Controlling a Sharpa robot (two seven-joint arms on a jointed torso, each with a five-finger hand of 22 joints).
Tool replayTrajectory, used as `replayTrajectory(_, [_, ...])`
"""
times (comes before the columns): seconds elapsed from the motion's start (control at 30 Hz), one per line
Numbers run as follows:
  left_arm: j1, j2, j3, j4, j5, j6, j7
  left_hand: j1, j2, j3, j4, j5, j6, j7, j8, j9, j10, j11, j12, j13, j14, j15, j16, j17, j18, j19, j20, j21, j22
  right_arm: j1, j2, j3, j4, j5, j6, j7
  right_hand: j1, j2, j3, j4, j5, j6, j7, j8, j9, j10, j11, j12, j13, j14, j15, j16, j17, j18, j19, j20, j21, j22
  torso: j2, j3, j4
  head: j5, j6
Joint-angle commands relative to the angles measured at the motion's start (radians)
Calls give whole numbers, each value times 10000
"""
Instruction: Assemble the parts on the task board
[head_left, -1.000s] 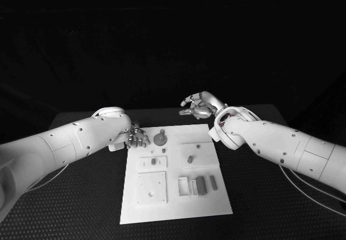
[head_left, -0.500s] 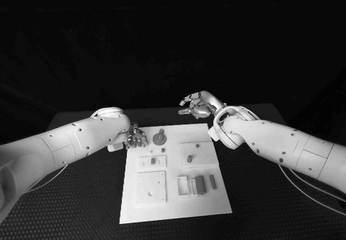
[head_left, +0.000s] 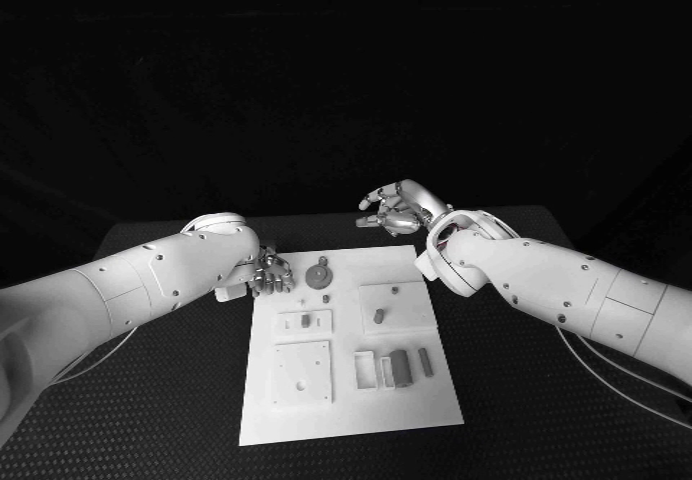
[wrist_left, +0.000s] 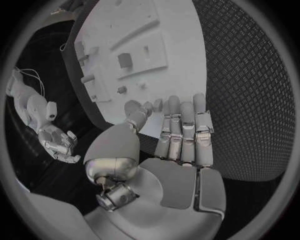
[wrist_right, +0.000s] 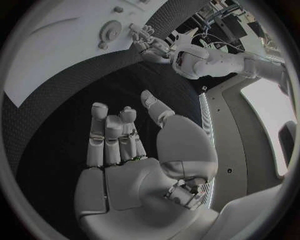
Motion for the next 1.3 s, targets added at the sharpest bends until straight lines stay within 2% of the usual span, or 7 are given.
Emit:
replayTrajectory(0.03, [-1, 42, 2, 3, 148, 51, 154, 48, 84, 4, -70, 50, 88, 3, 38, -15, 42, -58, 41, -15, 21, -45, 48, -18, -147, 61, 28, -55, 12, 1, 9, 5, 16, -31, 134, 31, -8, 63, -60, 0, -32, -121, 196, -60, -15, -19, 71, 55, -17, 74, -30, 31, -12, 130, 49, -41, -50, 72, -3, 3, -4, 1, -1])
replayTrajectory(0.5, [-1, 36, 3, -33, 231, -31, 175, 606, 584, 335, -284, -43, 141, -11, 81, -72, 85, -70, 63, -60, 57, -40, 76, -72, -147, 111, 39, -88, 94, 1, 17, 5, 9, -33, 153, 28, -11, 63, -61, 0, -32, -120, 196, -61, -14, -19, 71, 59, -20, 74, -31, 33, -13, 130, 51, -41, -50, 74, -4, 6, 6, -13, -14])
replayTrajectory(0.53, [-1, 36, 3, -33, 231, -46, 175, 810, 448, 660, -121, -199, 162, -16, 94, -86, 105, -74, 65, -74, 73, -41, 80, -86, -147, 143, 39, -101, 101, 1, 17, 5, 9, -33, 156, 28, -11, 63, -61, 0, -32, -120, 196, -61, -14, -19, 71, 59, -20, 74, -31, 33, -13, 130, 51, -41, -50, 74, -4, 6, 6, -13, -14])
replayTrajectory(0.6, [-1, 37, 3, -33, 231, -52, 179, 905, 460, 857, -15, -224, 180, -19, 111, -87, 120, -75, 70, -81, 85, -36, 91, -92, -147, 161, 44, -106, 114, 1, 18, 5, 10, -33, 157, 27, -11, 63, -61, 0, -32, -120, 196, -62, -14, -19, 71, 60, -20, 74, -31, 33, -13, 130, 51, -42, -50, 74, -6, 6, 0, -4, -16])
replayTrajectory(1.17, [0, -62, 8, -40, 368, -163, 137, 1089, 604, 1135, -34, -204, 410, -117, 266, -57, 278, -155, 145, -77, 205, -73, 193, -84, -147, 277, 12, -53, 231, 1, 4, 5, 1, -33, 179, 19, -14, 63, -61, 0, -32, -118, 195, -62, -14, -18, 71, 63, -23, 75, -31, 35, -15, 130, 53, -42, -51, 75, -12, 7, 7, 6, -24])
replayTrajectory(1.23, [3, -121, 14, -24, 596, -164, 47, 1116, 638, 1182, -62, -152, 443, -135, 281, -62, 309, -172, 153, -78, 228, -88, 209, -83, -147, 297, -2, -45, 251, 1, -6, 5, 0, -34, 178, 15, -13, 63, -61, -1, -32, -118, 195, -63, -14, -18, 71, 64, -24, 75, -31, 36, -15, 130, 53, -42, -51, 76, -14, 5, 16, 3, -11])
replayTrajectory(1.3, [5, -169, 18, -8, 801, -158, 11, 1110, 643, 1248, -103, 89, 496, -155, 300, -77, 355, -192, 163, -81, 262, -108, 236, -81, -147, 327, -12, -31, 290, 1, -21, 5, 1, -34, 179, 14, -13, 63, -61, -1, -32, -118, 195, -63, -14, -18, 71, 64, -24, 75, -31, 36, -15, 130, 53, -43, -51, 76, -12, 4, 18, -16, -3])
